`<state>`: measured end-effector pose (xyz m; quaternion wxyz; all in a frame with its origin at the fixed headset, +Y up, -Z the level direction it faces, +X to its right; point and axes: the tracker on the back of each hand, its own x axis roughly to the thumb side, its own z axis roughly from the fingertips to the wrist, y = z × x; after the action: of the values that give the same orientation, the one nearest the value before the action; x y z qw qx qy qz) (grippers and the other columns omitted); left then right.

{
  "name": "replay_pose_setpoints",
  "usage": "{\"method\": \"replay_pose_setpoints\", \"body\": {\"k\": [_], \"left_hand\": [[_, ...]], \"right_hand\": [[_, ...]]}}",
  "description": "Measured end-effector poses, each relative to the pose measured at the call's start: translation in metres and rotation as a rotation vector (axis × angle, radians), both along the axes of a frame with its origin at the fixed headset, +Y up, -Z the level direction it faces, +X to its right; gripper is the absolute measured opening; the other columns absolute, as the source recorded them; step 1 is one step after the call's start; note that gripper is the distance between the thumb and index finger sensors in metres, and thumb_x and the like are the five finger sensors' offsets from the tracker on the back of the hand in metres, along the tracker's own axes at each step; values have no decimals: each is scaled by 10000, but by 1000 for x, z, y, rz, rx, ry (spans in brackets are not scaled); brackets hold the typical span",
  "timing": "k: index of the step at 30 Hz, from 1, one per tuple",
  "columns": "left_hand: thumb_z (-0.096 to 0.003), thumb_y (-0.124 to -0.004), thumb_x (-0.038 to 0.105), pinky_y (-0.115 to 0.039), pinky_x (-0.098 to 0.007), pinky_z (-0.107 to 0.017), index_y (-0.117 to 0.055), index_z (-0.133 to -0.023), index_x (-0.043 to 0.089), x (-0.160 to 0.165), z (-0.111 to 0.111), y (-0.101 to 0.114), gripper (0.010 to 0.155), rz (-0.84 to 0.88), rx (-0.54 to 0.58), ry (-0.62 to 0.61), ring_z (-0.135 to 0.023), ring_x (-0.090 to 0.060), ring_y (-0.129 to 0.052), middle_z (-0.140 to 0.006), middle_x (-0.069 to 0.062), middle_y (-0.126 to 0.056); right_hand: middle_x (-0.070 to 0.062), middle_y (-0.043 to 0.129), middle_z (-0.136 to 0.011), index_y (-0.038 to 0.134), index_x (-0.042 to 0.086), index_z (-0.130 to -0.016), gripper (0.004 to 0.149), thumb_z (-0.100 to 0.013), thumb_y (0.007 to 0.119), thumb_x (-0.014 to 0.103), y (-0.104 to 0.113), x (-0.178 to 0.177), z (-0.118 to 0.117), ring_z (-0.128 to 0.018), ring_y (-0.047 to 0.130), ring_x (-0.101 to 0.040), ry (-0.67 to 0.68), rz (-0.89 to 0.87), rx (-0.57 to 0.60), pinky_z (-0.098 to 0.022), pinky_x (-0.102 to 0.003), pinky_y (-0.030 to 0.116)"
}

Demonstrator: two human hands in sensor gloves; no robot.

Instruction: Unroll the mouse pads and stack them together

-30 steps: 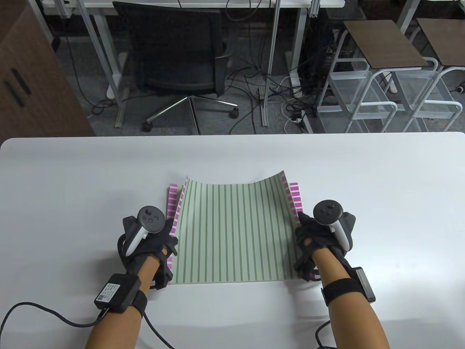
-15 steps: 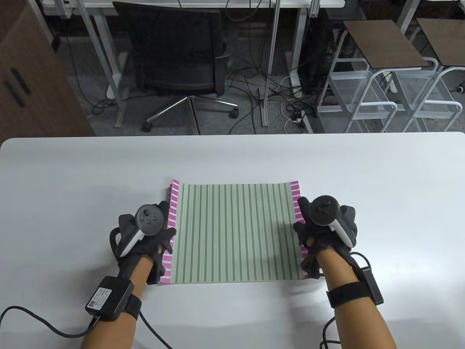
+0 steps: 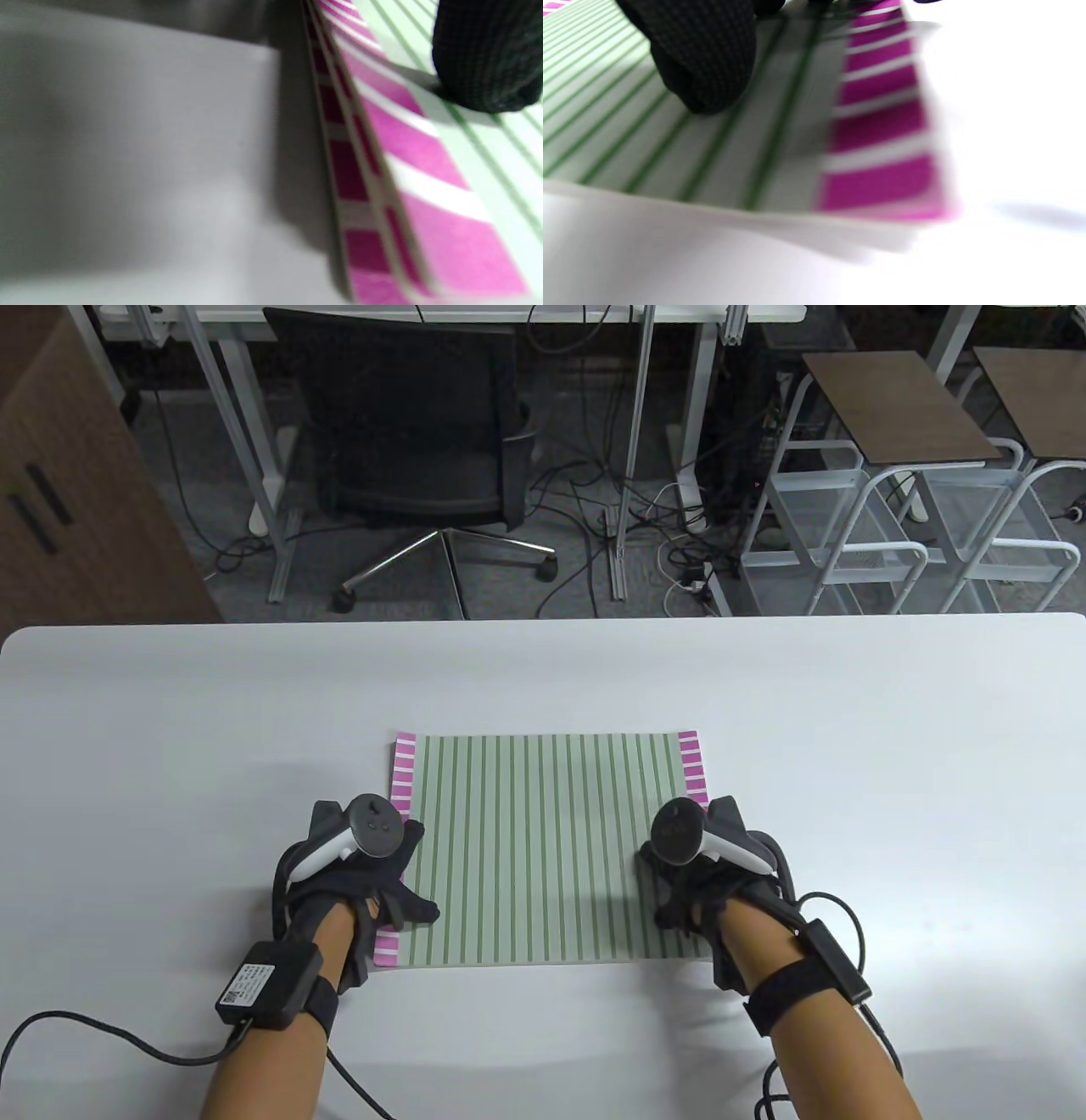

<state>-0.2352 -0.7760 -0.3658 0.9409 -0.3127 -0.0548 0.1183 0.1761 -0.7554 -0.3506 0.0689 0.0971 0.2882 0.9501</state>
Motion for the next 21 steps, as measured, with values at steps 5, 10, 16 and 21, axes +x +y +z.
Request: {"method": "replay_pose_setpoints", "body": {"k": [5, 10, 16, 21], "left_hand": [[-367, -926, 656, -256, -688, -752, -246, -1110, 351, -2, 0, -1, 1052, 14, 9, 2, -1139, -377, -138, -1165, -6, -84], [-357, -926, 665, -317, -684, -753, -297, -1111, 354, 0, 3, 3, 1030, -16, 61, -2, -1146, -385, -211, -1172, -1, -131], [-366, -919, 646, -402, -668, -750, -361, -1111, 350, 5, 10, 40, 977, 92, 239, 3, -1139, -386, -380, -1183, -9, -258], [-427, -890, 579, -419, -675, -739, -369, -1117, 331, 15, 21, 97, 900, 513, 402, -20, -1138, -393, -399, -1186, -23, -284]], "right_hand": [[-47, 395, -1062, 483, 286, -1000, 842, -321, 981, 311, 0, 35, 13, -993, 509, -421, 26, 50, 11, -686, -615, 510], [-75, 431, -1051, 500, 270, -997, 860, -301, 1003, 317, 2, 33, 11, -979, 523, -439, 20, 55, 21, -678, -623, 511], [-110, 448, -1045, 524, 263, -997, 832, -313, 995, 312, 50, 28, 5, -972, 528, -463, -43, -225, 150, -668, -637, 514], [-123, 432, -1046, 481, 265, -1011, 830, -341, 962, 361, 100, 12, 7, -968, 531, -483, -44, -531, 338, -665, -645, 511]]}}
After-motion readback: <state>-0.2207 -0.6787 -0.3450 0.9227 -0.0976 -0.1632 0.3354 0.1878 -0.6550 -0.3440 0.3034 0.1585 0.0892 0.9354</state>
